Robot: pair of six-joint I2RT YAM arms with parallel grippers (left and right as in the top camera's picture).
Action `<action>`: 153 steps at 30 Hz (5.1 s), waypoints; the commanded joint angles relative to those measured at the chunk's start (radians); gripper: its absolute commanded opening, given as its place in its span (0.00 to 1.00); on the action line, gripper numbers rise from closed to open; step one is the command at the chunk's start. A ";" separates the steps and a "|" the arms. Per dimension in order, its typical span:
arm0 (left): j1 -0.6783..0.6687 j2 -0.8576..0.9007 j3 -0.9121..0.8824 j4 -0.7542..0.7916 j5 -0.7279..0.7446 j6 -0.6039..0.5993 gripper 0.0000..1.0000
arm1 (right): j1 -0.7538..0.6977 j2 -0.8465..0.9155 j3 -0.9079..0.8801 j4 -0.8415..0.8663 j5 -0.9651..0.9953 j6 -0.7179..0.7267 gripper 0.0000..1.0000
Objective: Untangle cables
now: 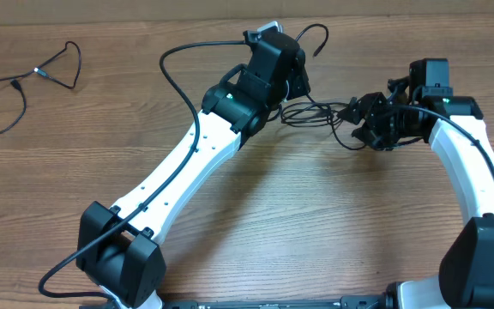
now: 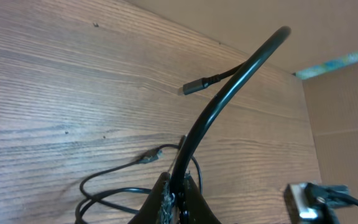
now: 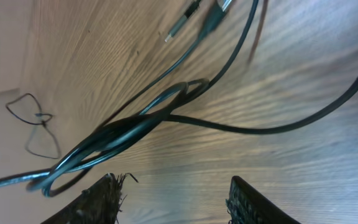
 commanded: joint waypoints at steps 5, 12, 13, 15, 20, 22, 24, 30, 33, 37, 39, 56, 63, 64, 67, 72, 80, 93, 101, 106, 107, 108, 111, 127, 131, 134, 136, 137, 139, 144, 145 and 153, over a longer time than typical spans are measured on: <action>0.005 -0.040 0.017 0.002 0.058 0.010 0.04 | 0.000 -0.001 -0.021 0.080 -0.032 0.195 0.53; 0.005 -0.040 0.017 0.002 0.070 -0.028 0.04 | 0.007 0.025 -0.021 0.077 -0.033 0.299 0.42; 0.005 -0.040 0.017 0.002 0.070 -0.035 0.04 | 0.012 0.031 -0.021 0.077 -0.032 0.302 0.42; 0.005 -0.040 0.017 0.002 0.070 -0.055 0.04 | 0.024 0.048 -0.021 0.077 -0.033 0.308 0.41; 0.005 -0.040 0.017 -0.010 0.070 -0.098 0.04 | 0.057 0.090 -0.021 0.079 -0.037 0.318 0.39; 0.005 -0.039 0.016 -0.036 0.070 -0.140 0.04 | 0.067 0.096 -0.021 0.078 -0.037 0.333 0.35; 0.005 -0.034 0.016 -0.084 0.071 -0.216 0.04 | 0.077 0.096 -0.021 0.082 -0.037 0.369 0.34; 0.003 -0.032 0.016 -0.152 0.081 -0.300 0.04 | 0.079 0.096 -0.021 0.083 -0.077 0.429 0.31; 0.003 -0.030 0.015 -0.174 0.096 -0.319 0.04 | 0.079 0.098 -0.021 0.077 -0.093 0.429 0.30; 0.003 -0.013 0.014 -0.196 0.103 -0.340 0.04 | 0.092 0.108 -0.021 0.078 -0.103 0.430 0.30; 0.003 0.001 0.014 -0.195 0.117 -0.352 0.04 | 0.104 0.122 -0.021 0.080 -0.102 0.437 0.30; -0.009 0.124 0.014 -0.213 0.232 -0.379 0.04 | 0.169 0.182 -0.021 0.232 -0.030 0.538 0.04; 0.016 0.129 0.014 -0.224 0.244 -0.316 0.45 | 0.162 0.180 -0.012 0.182 0.137 0.353 0.04; 0.022 0.129 0.014 -0.224 0.261 -0.296 0.63 | 0.156 0.179 -0.003 0.168 0.148 0.335 0.04; 0.048 0.129 0.014 -0.188 0.364 -0.114 0.87 | 0.136 0.174 0.053 0.065 0.253 0.307 0.04; 0.088 0.129 0.014 -0.094 0.688 0.255 0.98 | 0.127 0.169 0.179 -0.079 0.363 0.221 0.04; 0.066 0.131 0.014 -0.125 0.623 0.362 0.90 | 0.127 0.169 0.374 -0.280 0.344 0.050 0.04; 0.060 0.131 0.014 0.003 0.740 0.316 0.87 | 0.122 0.169 0.688 -0.461 0.362 -0.103 0.04; 0.066 0.131 0.014 0.003 0.722 0.134 0.87 | 0.122 0.169 0.688 -0.445 0.439 -0.103 0.04; 0.057 0.132 0.014 0.003 0.676 0.077 0.81 | 0.122 0.169 0.688 -0.442 0.436 -0.099 0.04; 0.051 0.132 0.014 0.003 0.669 0.077 0.81 | 0.122 0.169 0.688 -0.442 0.436 -0.099 0.04; 0.047 0.132 0.014 0.005 0.665 0.077 0.80 | 0.122 0.169 0.688 -0.442 0.432 -0.100 0.04; 0.027 0.133 0.014 0.005 0.616 0.037 0.80 | 0.122 0.169 0.688 -0.443 0.406 -0.100 0.04; -0.023 0.237 0.014 0.005 0.443 -0.075 0.11 | 0.099 0.166 0.715 -0.442 0.301 -0.156 0.04; -0.007 0.295 0.014 -0.098 0.377 -0.021 0.04 | 0.010 0.166 0.779 -0.491 0.336 -0.186 0.04; 0.033 0.297 0.014 -0.204 0.309 0.044 0.04 | -0.088 0.166 0.820 -0.534 0.430 -0.185 0.04; 0.069 0.291 0.015 -0.267 0.265 0.092 0.04 | -0.161 0.166 0.829 -0.545 0.481 -0.182 0.04; 0.086 0.290 0.015 -0.289 0.250 0.106 0.04 | -0.196 0.166 0.829 -0.546 0.486 -0.182 0.04; 0.125 0.290 0.015 -0.332 0.228 0.117 0.04 | -0.266 0.166 0.829 -0.552 0.481 -0.182 0.04; 0.231 0.290 0.015 -0.417 0.173 0.117 0.04 | -0.379 0.166 0.829 -0.552 0.486 -0.182 0.04; 0.249 0.290 0.015 -0.424 0.174 0.117 0.04 | -0.395 0.166 0.829 -0.550 0.492 -0.182 0.04; 0.373 0.277 0.034 -0.446 0.219 0.180 0.04 | -0.444 0.166 0.829 -0.565 0.500 -0.182 0.04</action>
